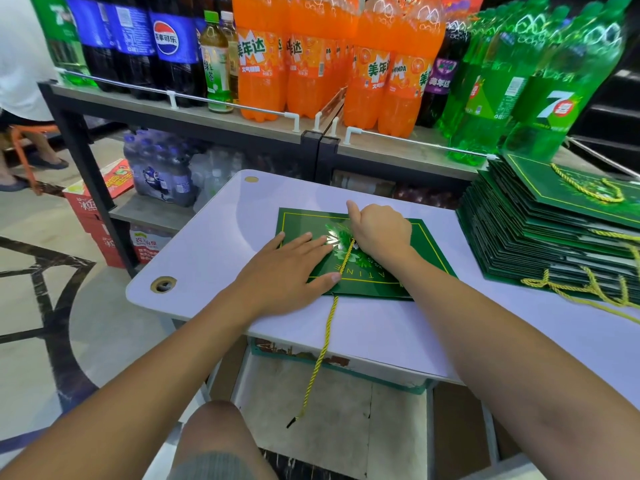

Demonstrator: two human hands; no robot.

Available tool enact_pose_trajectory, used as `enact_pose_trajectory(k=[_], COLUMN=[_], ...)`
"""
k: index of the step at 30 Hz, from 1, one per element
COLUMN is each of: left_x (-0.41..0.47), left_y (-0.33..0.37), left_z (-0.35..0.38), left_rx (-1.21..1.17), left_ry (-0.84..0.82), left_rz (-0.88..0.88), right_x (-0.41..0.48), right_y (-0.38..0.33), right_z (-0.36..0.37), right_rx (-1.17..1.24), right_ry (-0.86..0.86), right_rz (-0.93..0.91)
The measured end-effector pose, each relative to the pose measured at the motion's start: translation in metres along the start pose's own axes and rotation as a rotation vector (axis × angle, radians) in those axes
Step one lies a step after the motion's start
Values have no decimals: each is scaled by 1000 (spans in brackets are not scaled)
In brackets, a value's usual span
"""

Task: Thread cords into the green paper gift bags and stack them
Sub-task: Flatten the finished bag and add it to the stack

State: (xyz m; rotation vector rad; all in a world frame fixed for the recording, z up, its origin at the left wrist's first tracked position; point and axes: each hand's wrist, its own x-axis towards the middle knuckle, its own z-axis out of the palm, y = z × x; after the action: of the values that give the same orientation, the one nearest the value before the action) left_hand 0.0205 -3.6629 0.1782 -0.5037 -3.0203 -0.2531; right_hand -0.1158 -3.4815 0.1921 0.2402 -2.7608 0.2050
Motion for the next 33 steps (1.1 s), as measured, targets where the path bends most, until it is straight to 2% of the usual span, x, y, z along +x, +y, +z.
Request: enact_pose_trajectory(k=[10, 16, 20, 23, 25, 28, 30, 33], left_x=[0, -3, -3, -4, -7, -6, -3, 0], left_y=[-1, 2, 1, -3, -2, -3, -8, -14], left_z=[2, -2, 0, -3, -8, -21, -33, -54], left_rx=[2, -41, -22, 48, 45, -197, -530, -1116], left_ry=[29, 73, 234, 258, 260, 283, 285, 449], left_rz=[-1, -30, -226, -441, -500, -501, -552, -608], right_x=[-1, -9, -40, -71, -89, -112, -118, -117], right_y=[-1, 11, 36, 58, 64, 61, 58, 52], right_z=[-1, -30, -53, -66, -65, -53, -50, -52], right_rx=[-1, 221, 130, 92, 107, 159, 195, 339], right_ry=[-25, -149, -156, -242, -286, -249, -186, -162], right_rz=[11, -85, -166, -158, -139, -123, -116, -75])
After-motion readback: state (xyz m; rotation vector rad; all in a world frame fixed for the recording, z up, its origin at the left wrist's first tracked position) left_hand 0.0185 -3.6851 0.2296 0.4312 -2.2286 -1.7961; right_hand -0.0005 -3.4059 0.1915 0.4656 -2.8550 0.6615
